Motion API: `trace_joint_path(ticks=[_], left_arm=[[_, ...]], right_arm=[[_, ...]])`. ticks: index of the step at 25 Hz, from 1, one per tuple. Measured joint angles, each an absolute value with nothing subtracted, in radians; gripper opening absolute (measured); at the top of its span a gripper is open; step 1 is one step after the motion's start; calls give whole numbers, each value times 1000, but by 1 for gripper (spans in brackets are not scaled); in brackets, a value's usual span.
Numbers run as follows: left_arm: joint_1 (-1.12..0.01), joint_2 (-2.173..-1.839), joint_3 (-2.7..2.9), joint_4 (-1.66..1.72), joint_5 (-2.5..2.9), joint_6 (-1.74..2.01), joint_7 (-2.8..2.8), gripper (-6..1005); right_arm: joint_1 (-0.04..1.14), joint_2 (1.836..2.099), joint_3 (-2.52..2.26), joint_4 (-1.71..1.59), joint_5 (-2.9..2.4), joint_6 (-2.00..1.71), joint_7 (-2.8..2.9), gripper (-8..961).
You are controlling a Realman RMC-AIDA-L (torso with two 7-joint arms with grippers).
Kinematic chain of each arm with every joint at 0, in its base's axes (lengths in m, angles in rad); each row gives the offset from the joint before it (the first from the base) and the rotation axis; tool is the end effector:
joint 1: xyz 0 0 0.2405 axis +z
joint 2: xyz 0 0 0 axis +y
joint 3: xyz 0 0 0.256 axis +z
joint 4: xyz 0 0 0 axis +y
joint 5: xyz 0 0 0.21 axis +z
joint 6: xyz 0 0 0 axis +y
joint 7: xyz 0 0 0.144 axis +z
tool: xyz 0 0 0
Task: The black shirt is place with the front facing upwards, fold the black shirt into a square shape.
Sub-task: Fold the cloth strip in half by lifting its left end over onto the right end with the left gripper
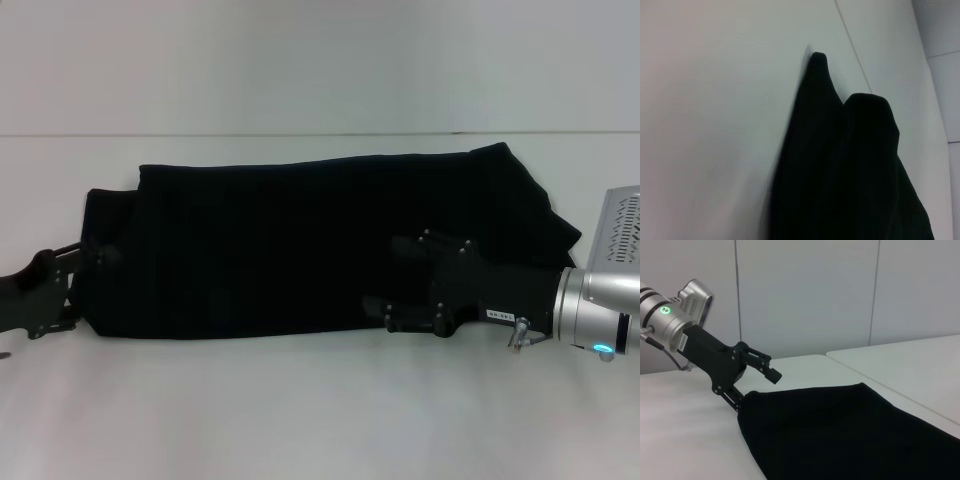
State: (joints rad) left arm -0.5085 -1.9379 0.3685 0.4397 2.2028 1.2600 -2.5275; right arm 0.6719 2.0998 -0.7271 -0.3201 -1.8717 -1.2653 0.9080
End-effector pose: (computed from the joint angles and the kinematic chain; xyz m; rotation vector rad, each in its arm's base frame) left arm -0.3656 0.3363 0.0469 -1.5107 -2.2216 -0.8412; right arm 0.2438 0.3540 -0.0653 -2.6638 0.2729 0.6301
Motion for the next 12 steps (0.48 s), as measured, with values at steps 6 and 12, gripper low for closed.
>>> trace_joint_path(ticks=[6, 12], left_arm=[[-509, -1938, 460, 474, 2203, 1267, -2501, 763], [-510, -1939, 484, 484, 2203, 1258, -2503, 652]], right_arm=[[674, 2100, -720, -321, -1871, -1265, 908, 931], [676, 2100, -719, -321, -1871, -1264, 908, 931]])
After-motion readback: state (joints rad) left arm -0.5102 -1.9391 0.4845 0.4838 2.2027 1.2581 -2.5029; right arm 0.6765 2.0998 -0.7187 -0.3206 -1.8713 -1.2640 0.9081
